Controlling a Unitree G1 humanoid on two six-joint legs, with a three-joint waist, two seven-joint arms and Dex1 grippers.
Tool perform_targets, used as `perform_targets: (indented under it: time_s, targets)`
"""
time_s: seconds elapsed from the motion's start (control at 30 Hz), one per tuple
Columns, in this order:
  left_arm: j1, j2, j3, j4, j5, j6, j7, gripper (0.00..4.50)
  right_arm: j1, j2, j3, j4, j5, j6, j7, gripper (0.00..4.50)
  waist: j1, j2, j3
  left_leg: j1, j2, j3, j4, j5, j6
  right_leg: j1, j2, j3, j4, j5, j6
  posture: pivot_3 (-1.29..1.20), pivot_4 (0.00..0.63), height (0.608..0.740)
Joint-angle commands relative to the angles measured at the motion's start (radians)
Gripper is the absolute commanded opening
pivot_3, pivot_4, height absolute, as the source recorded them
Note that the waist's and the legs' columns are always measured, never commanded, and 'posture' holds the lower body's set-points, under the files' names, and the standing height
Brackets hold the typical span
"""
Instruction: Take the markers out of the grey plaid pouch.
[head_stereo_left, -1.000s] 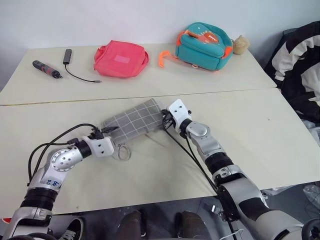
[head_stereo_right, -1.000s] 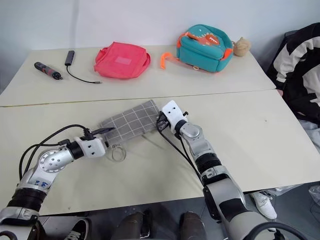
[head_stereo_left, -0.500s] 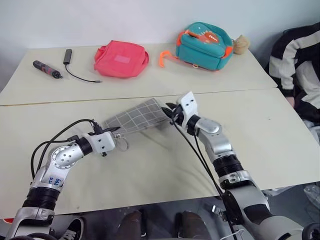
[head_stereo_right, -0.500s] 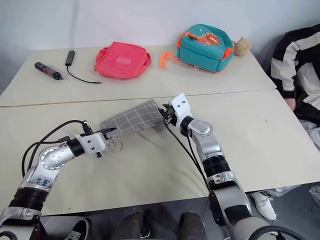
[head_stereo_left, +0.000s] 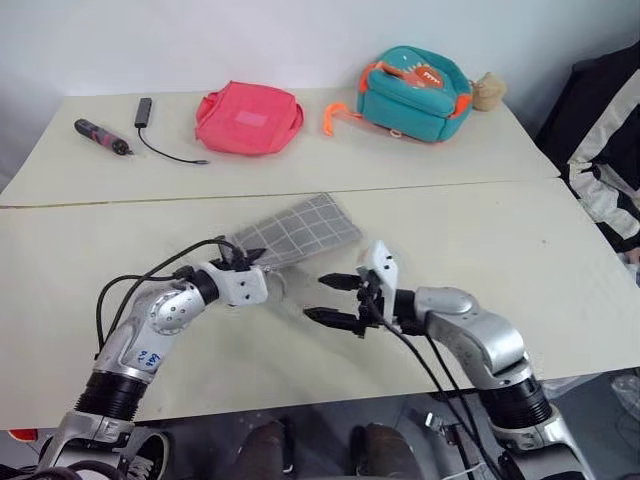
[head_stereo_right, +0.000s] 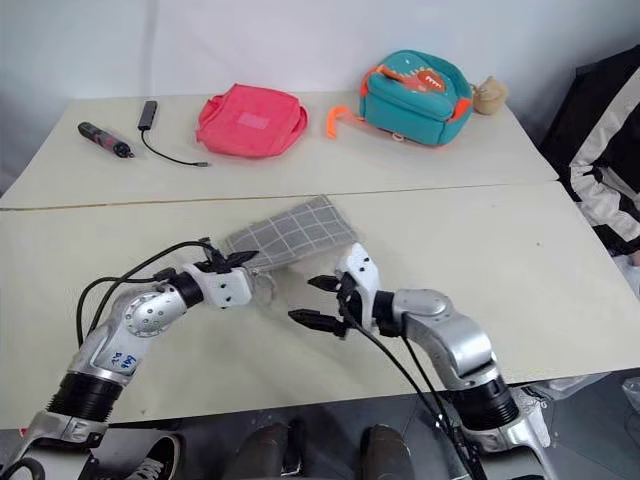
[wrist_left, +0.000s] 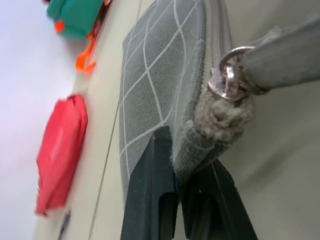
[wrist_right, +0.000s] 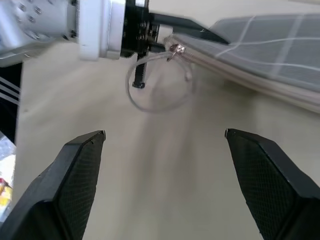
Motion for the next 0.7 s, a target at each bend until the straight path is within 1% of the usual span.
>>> perform_targets:
  time_s: [0.03,0.13,0.27,0.43,0.53,0.57,0.6,0.67,0.7]
  targets:
    - [-0.009,-0.001,-0.013,-0.07,0.045,0.015,0.02,0.0,0.0,0.07,0.016,0.021,-0.03,-0.035,-0.079,4.01,0.001,0.0,0.0,0.0,0.0,0.0,0.0,0.0,0.001,0.0,0.0,-0.001,0.0,0.0,0.0,0.0,0.15,0.74]
    - [-0.007,-0.025,-0.009,-0.106,0.035,0.058,0.008,0.0,-0.001,0.089,0.068,0.059,-0.093,-0.08,-0.096,4.01,-0.001,0.0,0.0,-0.001,0.0,0.001,0.0,0.002,0.004,0.0,0.0,-0.003,0.0,0.0,0.0,0.0,0.15,0.74]
    - [-0.012,-0.037,-0.005,-0.136,0.034,0.089,0.004,0.0,-0.014,0.13,0.067,0.085,-0.081,-0.078,-0.103,4.01,-0.002,0.0,0.0,-0.001,0.0,0.001,0.0,0.001,0.005,0.0,0.0,-0.006,-0.001,0.0,0.0,0.0,0.15,0.74]
    - [-0.013,-0.048,-0.017,-0.16,0.034,0.112,-0.002,0.0,-0.067,0.2,0.055,0.153,-0.085,-0.097,-0.127,4.01,-0.005,0.0,0.0,-0.001,0.0,0.001,0.0,0.002,0.005,0.0,0.0,-0.008,0.0,0.0,0.001,0.0,0.15,0.74]
    - [-0.007,-0.052,-0.02,-0.176,0.034,0.123,-0.005,0.0,-0.076,0.218,0.053,0.171,-0.087,-0.098,-0.126,3.44,-0.005,0.0,0.0,-0.001,0.0,0.001,0.0,0.002,0.005,0.0,0.001,-0.008,0.0,0.0,0.001,0.0,0.15,0.74]
    - [-0.005,-0.053,-0.019,-0.18,0.033,0.127,-0.005,0.0,-0.075,0.222,0.048,0.172,-0.085,-0.1,-0.128,3.0,-0.005,0.0,0.0,-0.001,0.0,0.001,0.0,0.002,0.005,0.0,0.001,-0.009,0.0,0.0,0.001,0.0,0.15,0.74]
    - [-0.004,-0.053,-0.018,-0.182,0.033,0.131,-0.005,0.0,-0.074,0.223,0.043,0.173,-0.083,-0.101,-0.128,2.8,-0.005,0.0,0.0,-0.001,0.0,0.001,0.0,0.002,0.005,0.0,0.0,-0.009,0.0,0.0,0.001,0.0,0.15,0.74]
    - [0.0,-0.052,-0.015,-0.188,0.031,0.139,-0.004,0.0,-0.071,0.213,0.039,0.169,-0.084,-0.104,-0.123,2.09,-0.004,0.0,0.0,-0.001,0.0,0.001,0.0,0.001,0.005,0.0,0.0,-0.009,0.0,0.0,0.001,0.0,0.15,0.74]
    - [0.002,-0.051,-0.013,-0.192,0.029,0.144,-0.004,0.0,-0.068,0.205,0.039,0.165,-0.085,-0.103,-0.119,1.82,-0.004,0.0,0.0,-0.001,0.0,0.001,0.0,0.001,0.005,0.0,0.0,-0.01,0.0,0.0,0.001,0.0,0.15,0.74]
